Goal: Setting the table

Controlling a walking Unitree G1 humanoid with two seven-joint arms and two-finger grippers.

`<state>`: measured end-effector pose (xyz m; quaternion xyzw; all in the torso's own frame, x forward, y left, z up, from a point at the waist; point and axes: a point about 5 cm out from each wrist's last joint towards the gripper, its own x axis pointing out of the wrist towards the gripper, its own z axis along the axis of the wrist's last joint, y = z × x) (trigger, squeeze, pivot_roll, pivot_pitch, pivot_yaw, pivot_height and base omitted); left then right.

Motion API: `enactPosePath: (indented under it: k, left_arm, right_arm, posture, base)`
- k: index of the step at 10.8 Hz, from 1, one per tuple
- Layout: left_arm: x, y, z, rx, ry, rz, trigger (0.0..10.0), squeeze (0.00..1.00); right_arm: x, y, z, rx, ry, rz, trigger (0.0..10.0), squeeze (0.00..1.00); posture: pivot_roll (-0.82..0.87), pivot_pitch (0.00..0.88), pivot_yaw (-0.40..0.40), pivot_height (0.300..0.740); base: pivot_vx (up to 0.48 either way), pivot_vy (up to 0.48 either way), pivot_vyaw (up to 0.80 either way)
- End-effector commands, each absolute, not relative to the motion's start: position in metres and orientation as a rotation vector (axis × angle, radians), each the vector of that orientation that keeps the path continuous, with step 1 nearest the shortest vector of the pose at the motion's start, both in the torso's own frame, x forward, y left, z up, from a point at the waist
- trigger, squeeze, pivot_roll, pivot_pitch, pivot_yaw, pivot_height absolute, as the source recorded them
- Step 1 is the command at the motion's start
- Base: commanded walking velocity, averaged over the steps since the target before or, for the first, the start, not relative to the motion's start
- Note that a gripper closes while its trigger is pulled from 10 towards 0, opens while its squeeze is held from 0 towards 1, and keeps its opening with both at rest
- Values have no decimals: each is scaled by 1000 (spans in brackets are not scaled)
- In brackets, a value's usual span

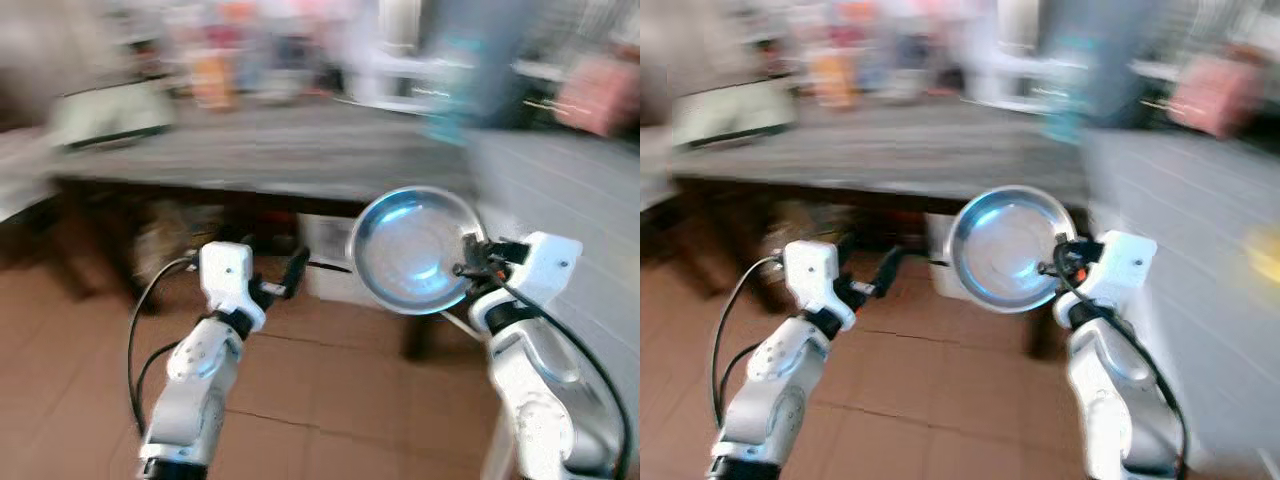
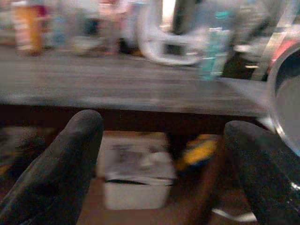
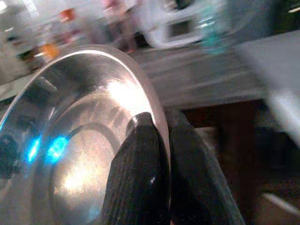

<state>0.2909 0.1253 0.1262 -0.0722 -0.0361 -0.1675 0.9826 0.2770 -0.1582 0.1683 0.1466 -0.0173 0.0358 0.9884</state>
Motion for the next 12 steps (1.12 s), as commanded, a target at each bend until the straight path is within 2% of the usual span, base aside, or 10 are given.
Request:
enactPosePath:
  k: [1,4,12]
  left_arm:
    - [291,121,127,-146,-74,-349,10000,0]
    - [292,121,127,-145,-75,-352,10000,0]
    - [291,119,126,-149,-65,-355,10000,0]
  right_arm:
    - [276,-162,171,284,-48,62,10000,0]
    - [278,-163,171,284,-49,57,10000,0]
    - [280,-162,169,284,-44,57,10000,0]
  posture:
    - [-65,36,15,740]
    - [-64,35,14,740]
    - [-59,32,12,740]
  base:
    - [480,0,594]
    - [480,0,660]
    - [480,0,0]
